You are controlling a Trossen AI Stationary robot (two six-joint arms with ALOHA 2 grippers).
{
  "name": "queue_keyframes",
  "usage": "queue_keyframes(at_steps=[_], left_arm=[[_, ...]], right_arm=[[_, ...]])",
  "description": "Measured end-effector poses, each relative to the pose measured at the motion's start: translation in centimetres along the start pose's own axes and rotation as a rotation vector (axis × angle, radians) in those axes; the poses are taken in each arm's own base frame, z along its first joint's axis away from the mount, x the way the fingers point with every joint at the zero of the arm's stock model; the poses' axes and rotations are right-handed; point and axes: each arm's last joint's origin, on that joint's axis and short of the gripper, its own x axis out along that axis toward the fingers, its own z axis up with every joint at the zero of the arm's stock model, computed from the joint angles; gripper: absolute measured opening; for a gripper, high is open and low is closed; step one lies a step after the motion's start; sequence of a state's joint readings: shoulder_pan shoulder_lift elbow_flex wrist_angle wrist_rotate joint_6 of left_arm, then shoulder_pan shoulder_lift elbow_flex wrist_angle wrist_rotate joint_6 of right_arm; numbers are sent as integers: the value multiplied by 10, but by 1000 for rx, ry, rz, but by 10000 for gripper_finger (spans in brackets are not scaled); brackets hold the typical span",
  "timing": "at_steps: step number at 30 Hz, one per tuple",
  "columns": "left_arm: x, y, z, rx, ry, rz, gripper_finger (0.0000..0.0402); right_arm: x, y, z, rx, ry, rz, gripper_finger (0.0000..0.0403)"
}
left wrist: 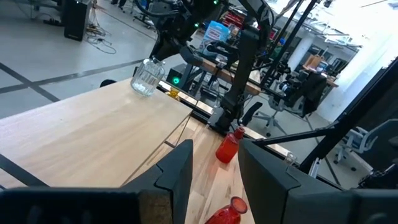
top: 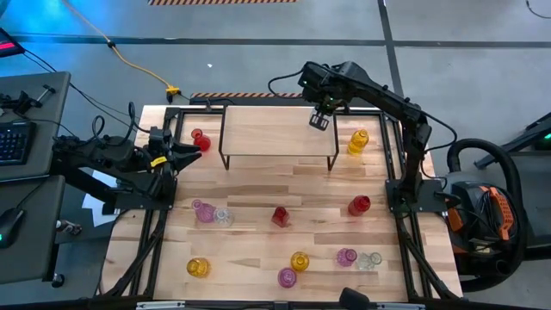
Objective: Sort vases onto shelf
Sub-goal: Put the center transparent vase on the shelf
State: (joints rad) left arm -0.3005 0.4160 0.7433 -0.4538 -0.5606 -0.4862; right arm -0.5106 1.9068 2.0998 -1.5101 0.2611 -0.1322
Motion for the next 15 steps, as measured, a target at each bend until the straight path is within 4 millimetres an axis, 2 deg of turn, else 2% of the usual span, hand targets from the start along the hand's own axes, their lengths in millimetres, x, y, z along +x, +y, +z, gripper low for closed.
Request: queue_keyframes(at_steps=[11,15], left_arm=[[0,0,0,21,3,2,120],[0,0,0,21,3,2,120]], right_arm=[[0,0,0,-1,3,2,4],[1,0,0,-1,4,4,25]])
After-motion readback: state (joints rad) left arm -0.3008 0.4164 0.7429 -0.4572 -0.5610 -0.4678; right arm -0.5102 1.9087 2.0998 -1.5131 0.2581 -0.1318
